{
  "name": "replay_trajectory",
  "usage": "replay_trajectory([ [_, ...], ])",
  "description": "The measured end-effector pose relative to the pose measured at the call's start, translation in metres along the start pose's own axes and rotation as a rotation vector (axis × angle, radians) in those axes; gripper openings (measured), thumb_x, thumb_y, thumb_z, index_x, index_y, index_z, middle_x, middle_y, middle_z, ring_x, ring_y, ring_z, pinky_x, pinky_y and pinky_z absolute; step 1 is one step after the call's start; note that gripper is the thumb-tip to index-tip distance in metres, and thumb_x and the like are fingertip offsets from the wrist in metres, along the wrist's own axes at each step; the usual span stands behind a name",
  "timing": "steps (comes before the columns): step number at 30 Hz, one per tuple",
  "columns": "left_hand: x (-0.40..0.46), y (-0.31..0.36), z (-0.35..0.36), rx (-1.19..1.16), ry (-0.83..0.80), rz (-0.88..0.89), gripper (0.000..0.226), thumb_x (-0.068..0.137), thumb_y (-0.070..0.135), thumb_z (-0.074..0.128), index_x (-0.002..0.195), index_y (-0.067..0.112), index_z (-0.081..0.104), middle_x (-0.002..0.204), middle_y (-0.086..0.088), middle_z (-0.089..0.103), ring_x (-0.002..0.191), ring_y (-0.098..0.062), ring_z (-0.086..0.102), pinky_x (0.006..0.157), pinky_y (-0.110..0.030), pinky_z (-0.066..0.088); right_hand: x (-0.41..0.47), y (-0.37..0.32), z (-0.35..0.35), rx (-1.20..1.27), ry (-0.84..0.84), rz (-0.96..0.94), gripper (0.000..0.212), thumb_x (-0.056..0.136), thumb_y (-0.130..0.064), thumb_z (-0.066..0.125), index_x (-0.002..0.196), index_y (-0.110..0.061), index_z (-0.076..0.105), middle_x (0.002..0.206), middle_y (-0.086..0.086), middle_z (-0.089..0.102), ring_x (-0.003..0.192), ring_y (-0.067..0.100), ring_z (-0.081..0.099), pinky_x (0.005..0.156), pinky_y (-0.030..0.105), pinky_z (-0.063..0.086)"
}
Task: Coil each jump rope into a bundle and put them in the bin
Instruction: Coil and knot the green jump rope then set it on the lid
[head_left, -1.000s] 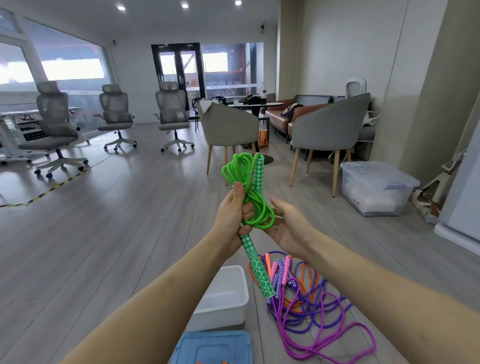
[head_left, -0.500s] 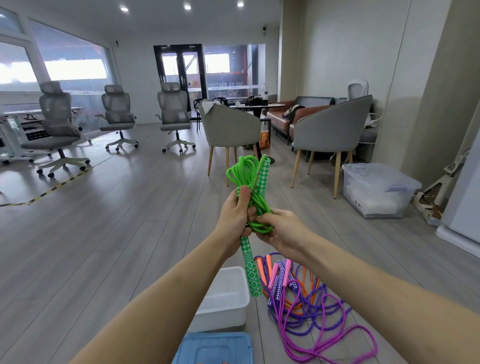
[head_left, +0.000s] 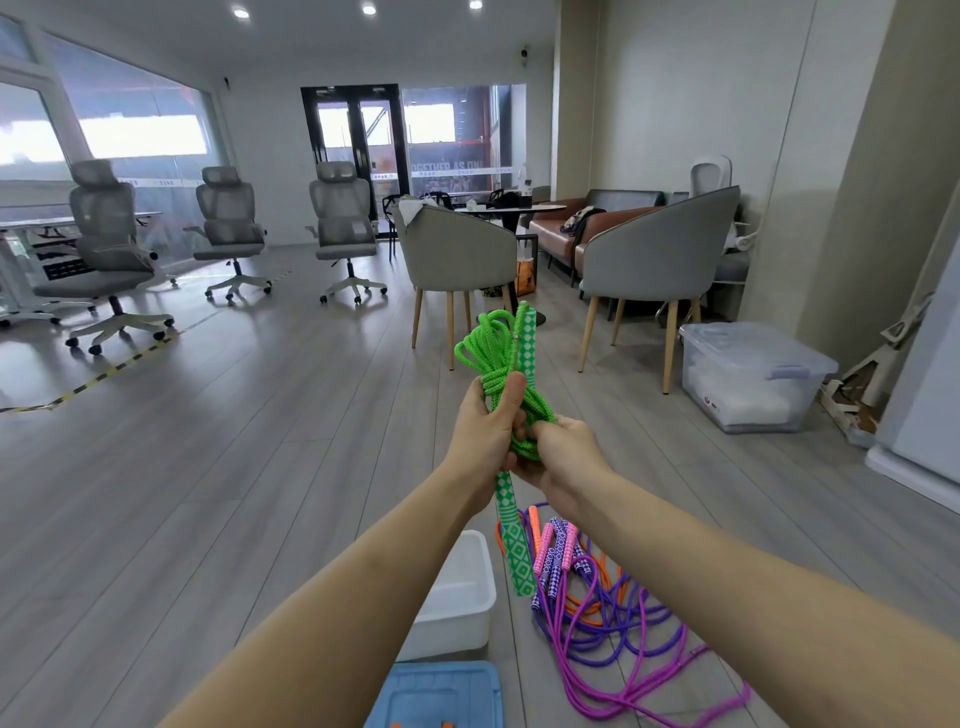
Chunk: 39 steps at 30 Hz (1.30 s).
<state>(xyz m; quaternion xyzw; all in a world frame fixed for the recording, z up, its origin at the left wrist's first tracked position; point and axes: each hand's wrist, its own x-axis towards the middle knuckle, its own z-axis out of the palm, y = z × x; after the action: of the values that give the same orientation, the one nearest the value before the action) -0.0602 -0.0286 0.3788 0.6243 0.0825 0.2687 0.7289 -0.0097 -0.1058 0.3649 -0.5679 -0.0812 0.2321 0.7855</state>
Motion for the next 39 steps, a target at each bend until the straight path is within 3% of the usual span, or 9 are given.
replay_trajectory([
  [4,-0.002,0.001,0.002,0.006,0.042,0.028,0.025,0.096,0.026,0.071,0.109,0.01,0.058,0.062,0.01,0.059,0.047,-0.001,0.054,0.042,-0.014,0.041,0.0,0.001,0.004,-0.051,0.044,-0.043,0.022,0.091,0.011,0.049,0.099,0.005,0.067,0.087,0.019,0.064,0.083,0.031,0.062,0.09,0.056,0.058],
  [7,-0.001,0.001,0.0,0.054,0.037,0.019,0.021,0.094,0.027,0.073,0.092,0.011,0.059,0.056,0.006,0.054,0.043,-0.005,0.048,0.04,-0.016,0.037,-0.002,0.003,0.004,-0.126,0.06,-0.091,0.02,0.091,0.008,0.052,0.104,0.011,0.067,0.082,0.019,0.065,0.079,0.03,0.064,0.085,0.056,0.059],
  [14,0.006,0.002,-0.007,0.066,0.11,-0.044,0.036,0.09,0.035,0.076,0.069,0.013,0.058,0.053,-0.001,0.049,0.042,-0.011,0.042,0.039,-0.021,0.031,-0.007,0.003,0.004,-0.352,-0.006,-0.218,0.023,0.089,-0.011,0.062,0.069,-0.021,0.067,0.065,0.001,0.063,0.071,0.024,0.06,0.072,0.043,0.055],
  [19,0.007,0.005,-0.009,0.059,-0.005,-0.044,0.029,0.094,0.034,0.073,0.084,0.009,0.063,0.061,-0.002,0.056,0.046,-0.01,0.049,0.041,-0.022,0.033,-0.008,-0.008,-0.002,-0.201,-0.002,-0.162,0.018,0.094,0.003,0.058,0.095,-0.009,0.071,0.08,0.011,0.069,0.073,0.023,0.065,0.07,0.036,0.057],
  [24,0.009,0.005,-0.012,0.105,-0.132,-0.074,0.013,0.096,0.023,0.07,0.095,0.013,0.062,0.07,0.001,0.059,0.055,-0.007,0.051,0.043,-0.02,0.032,-0.004,-0.009,-0.013,-0.217,0.019,-0.202,0.02,0.094,0.005,0.059,0.1,-0.008,0.073,0.089,0.012,0.075,0.082,0.021,0.072,0.07,0.029,0.059],
  [30,0.01,0.008,-0.013,0.119,-0.095,-0.076,0.018,0.094,0.028,0.073,0.102,0.013,0.066,0.077,0.0,0.065,0.067,-0.014,0.054,0.041,-0.02,0.033,0.005,-0.008,-0.022,-0.31,0.062,-0.24,0.025,0.092,-0.005,0.07,0.116,-0.009,0.068,0.103,0.011,0.076,0.097,0.023,0.074,0.089,0.039,0.06],
  [32,0.01,0.01,-0.014,0.136,-0.081,-0.076,0.022,0.092,0.029,0.076,0.104,0.012,0.069,0.086,-0.005,0.068,0.072,-0.019,0.054,0.041,-0.021,0.032,0.003,-0.008,-0.022,-0.293,0.055,-0.243,0.022,0.093,-0.004,0.067,0.114,-0.009,0.069,0.099,0.01,0.077,0.093,0.02,0.075,0.084,0.036,0.061],
  [35,0.011,0.011,-0.013,0.159,-0.061,-0.061,0.025,0.088,0.029,0.08,0.102,0.011,0.07,0.086,-0.008,0.067,0.066,-0.018,0.051,0.042,-0.023,0.031,-0.004,-0.012,-0.016,-0.245,0.034,-0.216,0.018,0.096,0.001,0.06,0.108,-0.009,0.07,0.086,0.005,0.074,0.07,0.009,0.068,0.057,0.02,0.051],
  [39,0.011,0.009,-0.006,0.157,-0.029,-0.022,0.019,0.089,0.027,0.079,0.094,0.012,0.067,0.068,0.001,0.061,0.052,-0.013,0.044,0.042,-0.024,0.029,-0.005,-0.012,-0.005,-0.146,0.069,-0.083,0.027,0.095,0.007,0.05,0.097,-0.012,0.07,0.072,0.008,0.062,0.062,0.018,0.046,0.053,0.028,0.031],
])
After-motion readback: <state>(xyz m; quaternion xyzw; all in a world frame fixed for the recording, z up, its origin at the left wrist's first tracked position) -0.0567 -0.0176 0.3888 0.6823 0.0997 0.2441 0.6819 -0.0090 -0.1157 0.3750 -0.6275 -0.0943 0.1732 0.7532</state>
